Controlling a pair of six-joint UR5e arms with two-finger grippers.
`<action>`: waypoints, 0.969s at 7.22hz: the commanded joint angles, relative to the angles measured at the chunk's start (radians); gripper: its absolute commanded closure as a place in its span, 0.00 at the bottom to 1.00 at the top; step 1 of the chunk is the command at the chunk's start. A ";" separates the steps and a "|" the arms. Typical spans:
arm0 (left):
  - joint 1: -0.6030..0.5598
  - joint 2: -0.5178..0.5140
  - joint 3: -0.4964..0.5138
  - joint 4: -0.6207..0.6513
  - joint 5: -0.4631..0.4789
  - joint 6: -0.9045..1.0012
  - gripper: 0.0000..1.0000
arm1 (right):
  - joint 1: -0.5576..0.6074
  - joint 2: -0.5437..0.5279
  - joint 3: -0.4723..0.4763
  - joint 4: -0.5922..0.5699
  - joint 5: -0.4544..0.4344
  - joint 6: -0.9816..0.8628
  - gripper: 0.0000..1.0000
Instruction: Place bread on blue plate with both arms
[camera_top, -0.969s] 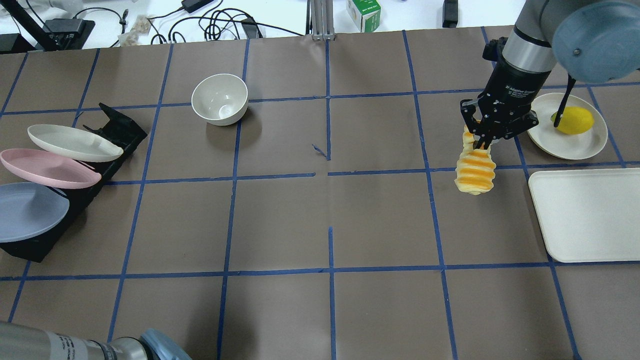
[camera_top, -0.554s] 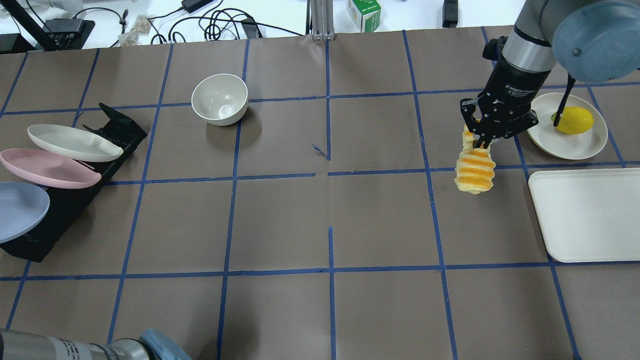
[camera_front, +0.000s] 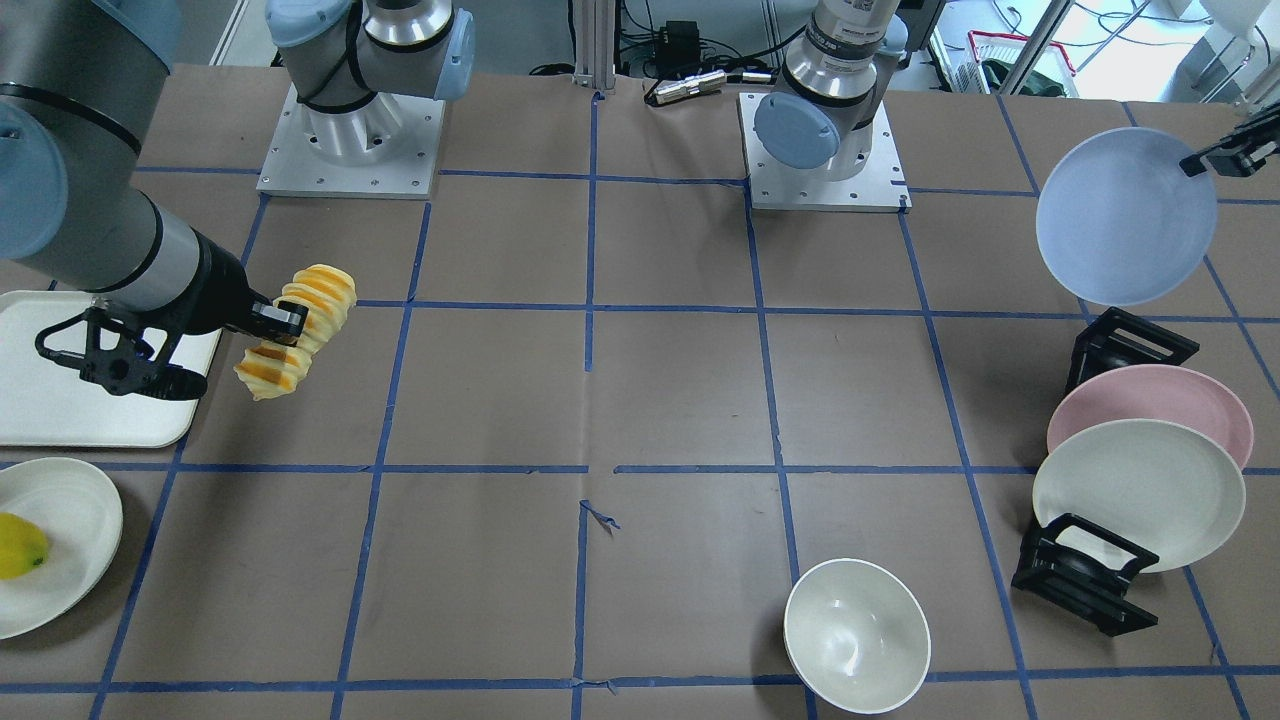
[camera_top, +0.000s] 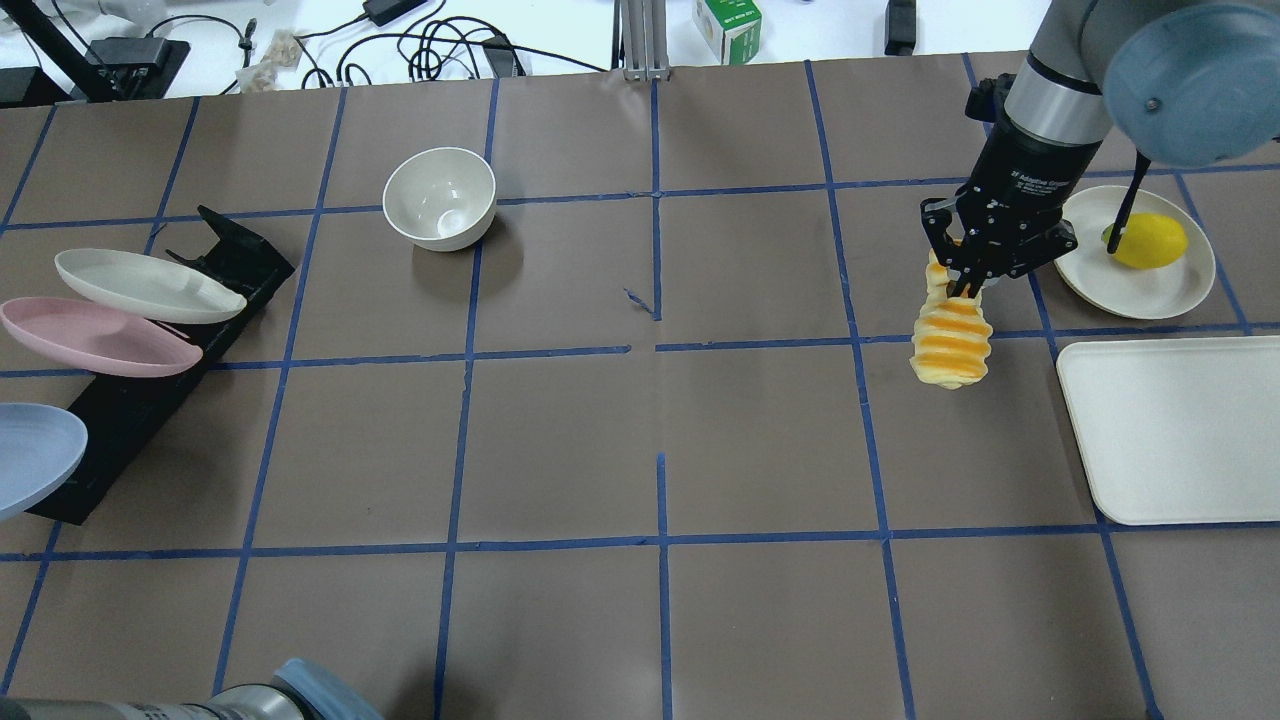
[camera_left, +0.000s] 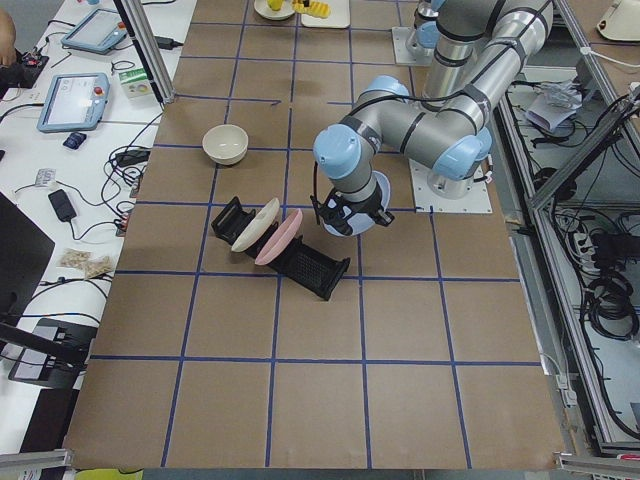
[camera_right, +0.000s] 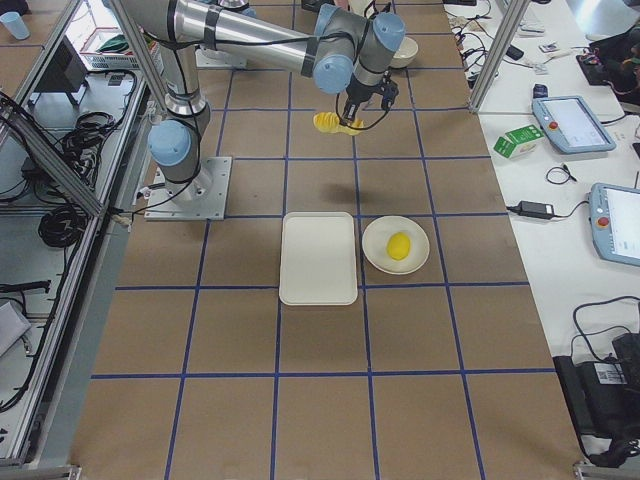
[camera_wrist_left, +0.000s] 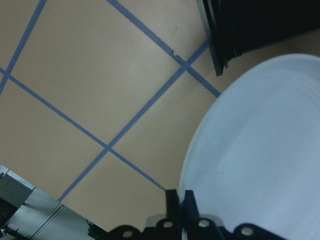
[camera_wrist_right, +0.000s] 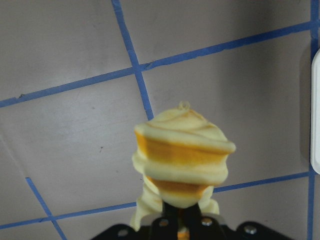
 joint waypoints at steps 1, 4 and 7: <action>-0.135 0.074 -0.065 -0.112 -0.149 -0.056 1.00 | 0.008 -0.012 -0.012 -0.002 0.004 0.000 1.00; -0.570 0.056 -0.139 0.214 -0.212 -0.122 1.00 | 0.039 -0.021 -0.015 -0.028 0.002 -0.001 1.00; -0.915 -0.069 -0.413 0.901 -0.428 -0.272 1.00 | 0.080 -0.013 -0.017 -0.071 0.004 0.002 1.00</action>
